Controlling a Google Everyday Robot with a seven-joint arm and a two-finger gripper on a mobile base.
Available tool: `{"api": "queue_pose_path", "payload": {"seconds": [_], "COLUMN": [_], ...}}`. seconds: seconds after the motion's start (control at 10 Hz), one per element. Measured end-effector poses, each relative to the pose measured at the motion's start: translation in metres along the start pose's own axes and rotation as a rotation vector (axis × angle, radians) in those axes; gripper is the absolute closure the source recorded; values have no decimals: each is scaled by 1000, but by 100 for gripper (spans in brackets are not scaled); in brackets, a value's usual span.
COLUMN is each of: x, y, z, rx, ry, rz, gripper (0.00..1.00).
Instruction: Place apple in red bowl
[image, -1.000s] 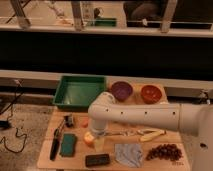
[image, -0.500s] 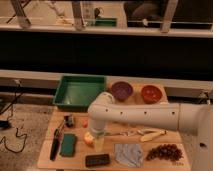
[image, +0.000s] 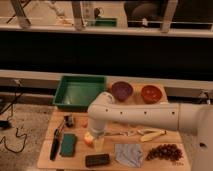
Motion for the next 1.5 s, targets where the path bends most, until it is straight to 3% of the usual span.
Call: {"api": "queue_pose_path", "payload": {"seconds": [0.2, 0.6, 1.3, 1.5], "x": [1, -20, -19, -14], "y": [0, -13, -13, -22], "z": [1, 25, 26, 25], "rx": [-1, -31, -32, -25], "ry": [1, 10, 10, -1], "rz": [1, -42, -41, -50], "gripper": [20, 20, 20, 29]}}
